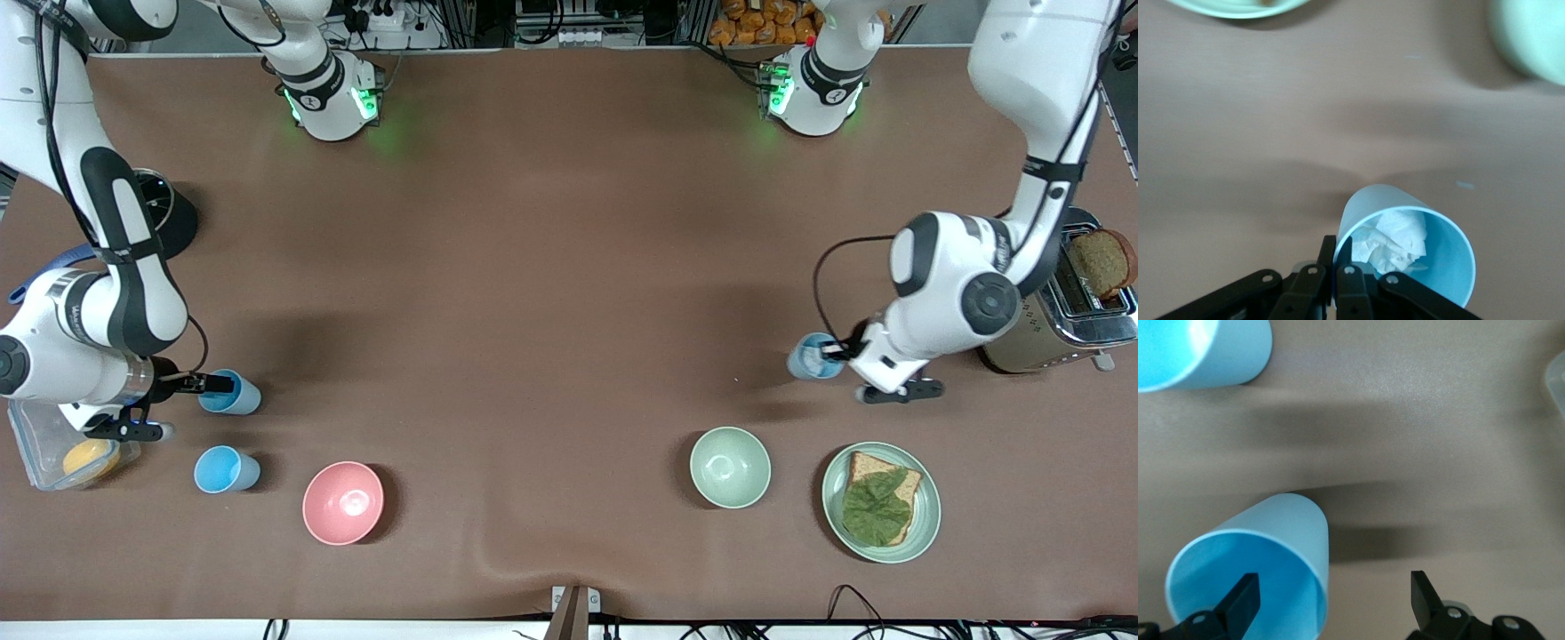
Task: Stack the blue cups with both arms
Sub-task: 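Carry the blue cup with the left gripper to the table center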
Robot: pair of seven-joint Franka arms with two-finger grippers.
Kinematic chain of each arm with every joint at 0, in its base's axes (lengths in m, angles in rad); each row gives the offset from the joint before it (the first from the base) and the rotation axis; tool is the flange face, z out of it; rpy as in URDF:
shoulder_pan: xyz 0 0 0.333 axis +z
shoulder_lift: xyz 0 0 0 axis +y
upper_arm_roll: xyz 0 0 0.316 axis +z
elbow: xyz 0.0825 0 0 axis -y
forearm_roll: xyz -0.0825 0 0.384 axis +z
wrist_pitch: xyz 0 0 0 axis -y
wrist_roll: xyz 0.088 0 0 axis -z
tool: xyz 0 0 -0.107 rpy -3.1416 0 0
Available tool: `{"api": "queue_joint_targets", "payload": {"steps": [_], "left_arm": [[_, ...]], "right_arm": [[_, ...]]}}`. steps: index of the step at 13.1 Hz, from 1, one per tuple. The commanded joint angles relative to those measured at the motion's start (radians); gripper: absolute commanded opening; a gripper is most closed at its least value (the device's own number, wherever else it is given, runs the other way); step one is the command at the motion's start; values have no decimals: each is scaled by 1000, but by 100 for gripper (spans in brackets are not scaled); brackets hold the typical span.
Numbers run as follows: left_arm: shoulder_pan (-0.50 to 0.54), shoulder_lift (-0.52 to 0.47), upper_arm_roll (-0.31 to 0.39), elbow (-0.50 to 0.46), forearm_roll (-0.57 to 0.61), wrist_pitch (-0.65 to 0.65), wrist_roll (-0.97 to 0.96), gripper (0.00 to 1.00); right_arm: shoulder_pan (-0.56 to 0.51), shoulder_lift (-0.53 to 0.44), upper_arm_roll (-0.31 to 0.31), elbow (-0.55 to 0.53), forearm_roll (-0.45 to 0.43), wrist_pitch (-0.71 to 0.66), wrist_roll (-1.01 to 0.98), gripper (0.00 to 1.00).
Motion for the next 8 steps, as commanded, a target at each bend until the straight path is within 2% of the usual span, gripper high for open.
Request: {"api": "queue_joint_targets", "payload": {"steps": [1,2,5,8], "left_arm": [[-39,-14,-120,63,6,-98,-240,0],[-90,-3,-132,88,8,-113,-342,0],[-289,43,-125,139,22,-115,-611,0],[-375,90,-126,174,20,-104,-725,0]], "right_arm": [[-10,29,7,22,2,5,8,9],[-11,34,7,23,3,5,8,0],[-11,34,7,23,3,3,8,0],[-8,25,7,32,2,-5,6,0]]}}
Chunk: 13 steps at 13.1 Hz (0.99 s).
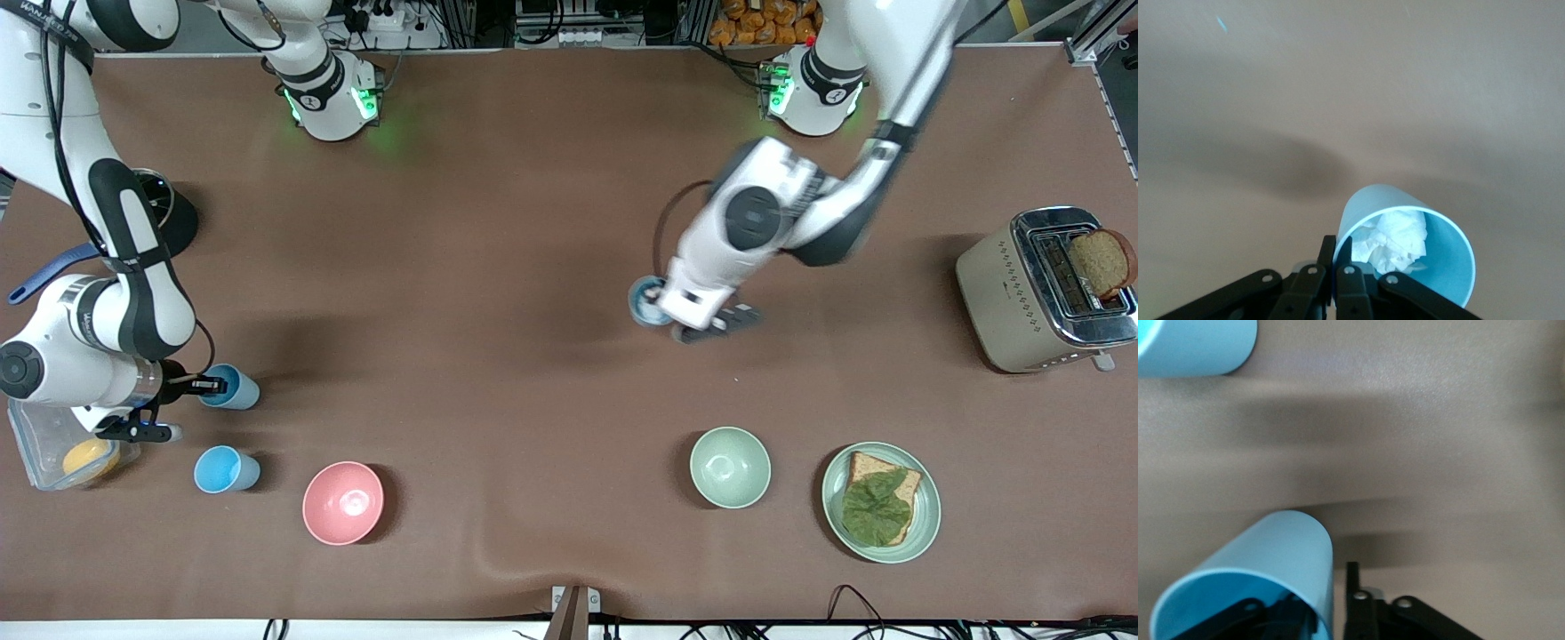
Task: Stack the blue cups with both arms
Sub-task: 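Carry the blue cup with the left gripper to the table center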
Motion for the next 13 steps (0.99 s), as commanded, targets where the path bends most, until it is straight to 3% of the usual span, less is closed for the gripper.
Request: {"api": "queue_joint_targets", "payload": {"steps": [1,4,7,10,13], "left_arm": [[-76,76,9,77,21,-11,-118,0],[-124,142,11,128,21,12,-198,0],[-162,188,12,128,21,127,-238,0],[-217,224,43,128,21,190,-245,0],[-307,244,129,128,21,224,-272,0]], "right_arm": [[-1,-3,8,29,2,-13,6,0],[9,-17,9,73,2,-63,3,0],[10,-17,31,174,5,-194,5,0],[9,-23,113,243,3,-297,99,0],[10,-24,199,277,3,-352,213,0]]}}
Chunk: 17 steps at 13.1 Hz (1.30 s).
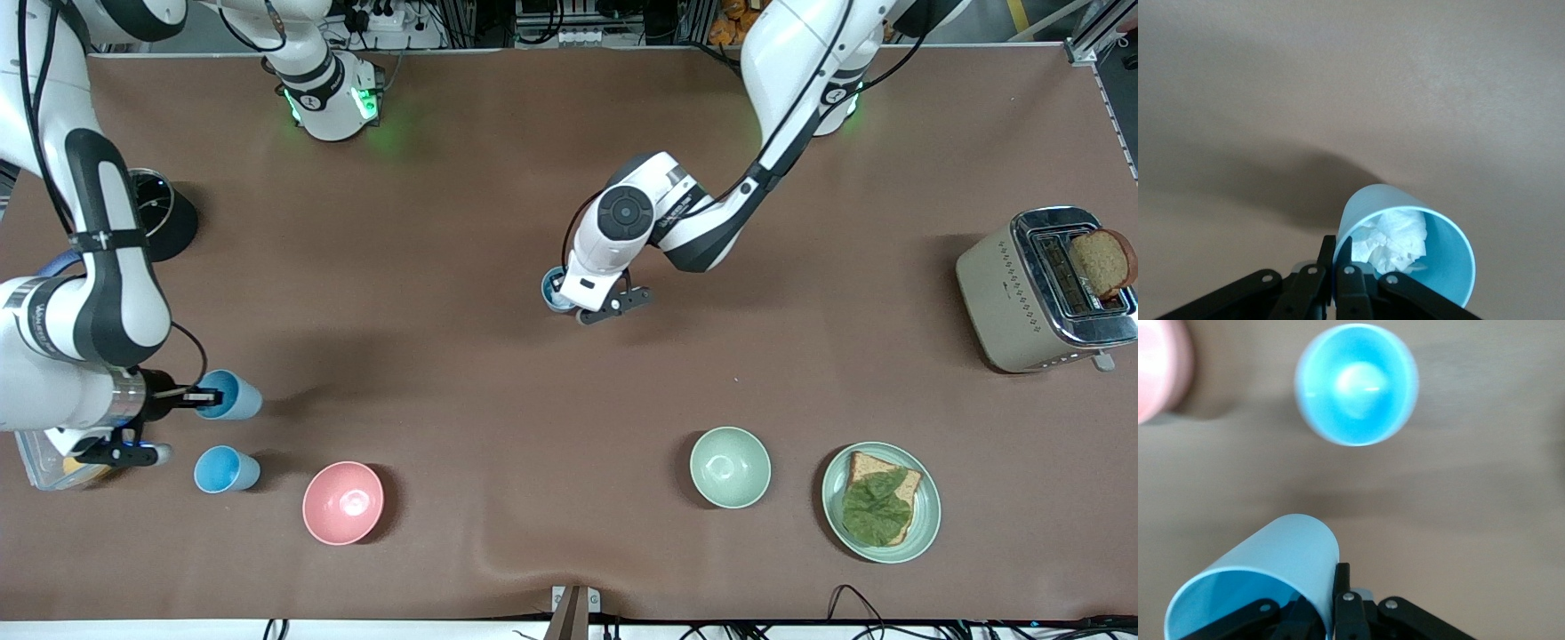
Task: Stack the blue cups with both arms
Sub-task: 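Set down the cup with the left gripper while the right gripper carries its cup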
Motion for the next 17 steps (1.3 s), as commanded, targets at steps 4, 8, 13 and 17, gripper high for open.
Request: {"api": "queue_joint_targets", "payload": {"steps": [4,8,13,17], "left_arm": [[-77,19,83,27,18,20,-80,100],[-43,-86,83,25,20,7,-139,100],[33,-249,81,27,21,-145,-142,100],[164,-349,80,27,21,-231,-34,100]], "right_arm": [[-7,-7,199,37,1,-64,124,0],[82,-102,282,112,-79,-209,206,0],[245,-75,331,118,-74,-199,427,0],[332,-79,334,-70,24,-55,678,0]]}}
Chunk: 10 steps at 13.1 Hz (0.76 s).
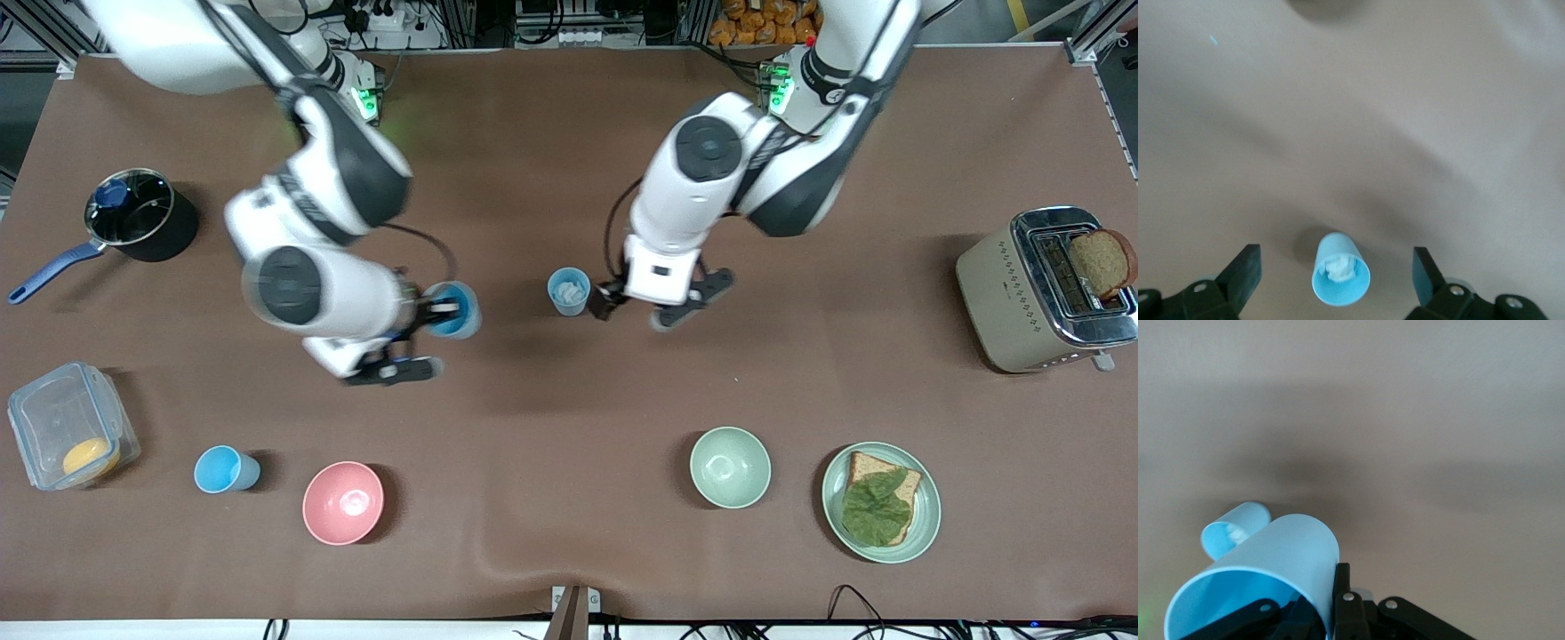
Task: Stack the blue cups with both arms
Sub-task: 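Lower the right gripper's cup onto the placed cup while the left gripper withdraws, then open the right gripper to release the stacked cup while the left gripper retracts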
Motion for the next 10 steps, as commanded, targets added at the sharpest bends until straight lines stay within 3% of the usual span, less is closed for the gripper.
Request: {"api": "queue_joint_targets", "payload": {"steps": [1,5,10], "left_arm": [[94,-71,-7,-25,20,-88,160,100],[230,-130,-12,-25,7,-174,435,100],[358,-170,-13,-25,4,-248,734,100]], "right_arm": [[40,-17,2,-117,37,134,214,0],[123,-5,0,-223,43,349,367,0],[181,-5,-3,-248,41,362,426,0]]}}
